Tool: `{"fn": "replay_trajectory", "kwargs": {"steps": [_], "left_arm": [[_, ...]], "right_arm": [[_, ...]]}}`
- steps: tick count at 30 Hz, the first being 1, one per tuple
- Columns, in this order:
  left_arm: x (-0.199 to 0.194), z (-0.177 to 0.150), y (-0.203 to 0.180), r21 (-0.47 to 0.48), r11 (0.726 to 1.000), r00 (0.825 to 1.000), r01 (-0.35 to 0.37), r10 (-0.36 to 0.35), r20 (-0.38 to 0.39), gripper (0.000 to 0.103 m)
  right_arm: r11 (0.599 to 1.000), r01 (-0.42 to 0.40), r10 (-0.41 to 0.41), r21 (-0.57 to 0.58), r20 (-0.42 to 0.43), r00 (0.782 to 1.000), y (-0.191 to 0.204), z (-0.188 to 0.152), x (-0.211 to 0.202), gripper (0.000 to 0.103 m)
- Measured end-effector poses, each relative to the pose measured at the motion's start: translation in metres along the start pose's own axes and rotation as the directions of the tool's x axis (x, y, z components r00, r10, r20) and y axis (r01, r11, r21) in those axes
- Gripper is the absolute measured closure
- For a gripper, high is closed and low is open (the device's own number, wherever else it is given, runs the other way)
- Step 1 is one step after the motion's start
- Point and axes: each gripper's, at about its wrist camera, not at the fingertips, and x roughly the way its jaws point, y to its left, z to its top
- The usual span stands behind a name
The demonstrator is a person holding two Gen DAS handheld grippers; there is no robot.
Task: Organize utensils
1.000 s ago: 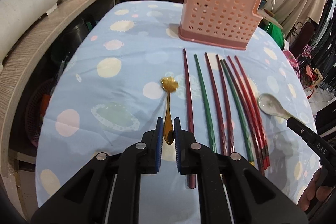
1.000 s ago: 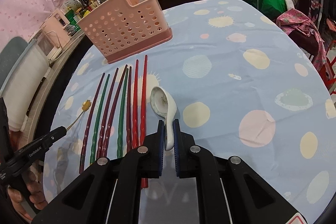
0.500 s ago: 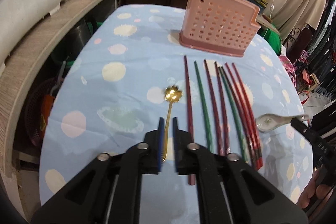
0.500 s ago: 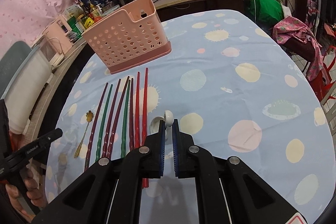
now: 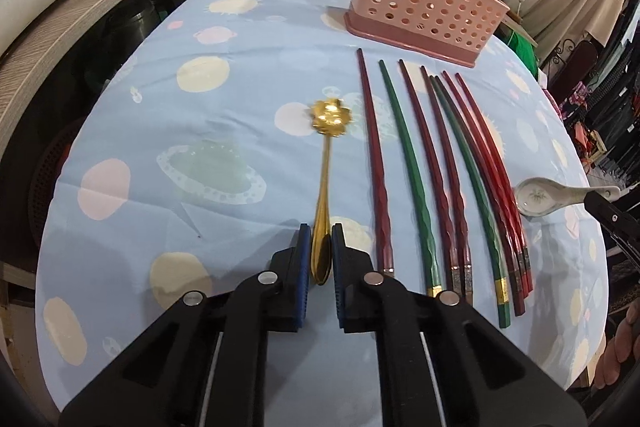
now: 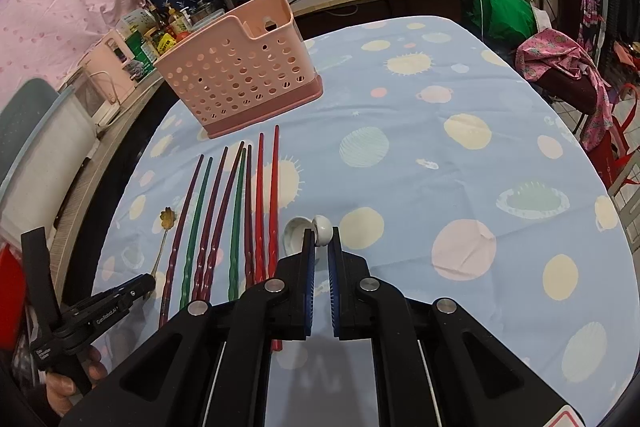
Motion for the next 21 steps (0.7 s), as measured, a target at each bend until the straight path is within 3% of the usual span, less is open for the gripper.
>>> {"fn": "replay_trajectory", "kwargs": {"steps": [7, 9, 15, 21], "left_arm": [[-0.023, 0.001, -0.001, -0.002, 1.000, 0.999, 0.002, -0.002, 0.033, 0.093], [-0.034, 0.004, 0.000, -0.002, 1.000, 0.998, 0.005, -0.005, 0.057, 0.102], [-0.053, 0.020, -0.001, 0.001, 1.000, 0.995, 0.013, -0.013, 0.103, 0.103], [-0.058, 0.022, -0.002, 0.011, 1.000, 0.996, 0.012, -0.013, 0.094, 0.103]], "right_arm": [[1.000, 0.000, 0.000, -0.001, 0.012, 1.000, 0.001, 0.000, -0.004, 0.096], [1.000, -0.001, 0.001, -0.001, 0.019, 1.000, 0.001, 0.001, -0.007, 0.096], [1.000, -0.004, 0.004, -0.005, 0.032, 0.999, 0.003, 0.004, -0.012, 0.097], [1.000, -0.005, 0.005, -0.001, 0.035, 0.999, 0.004, 0.006, -0.013, 0.097]]}}
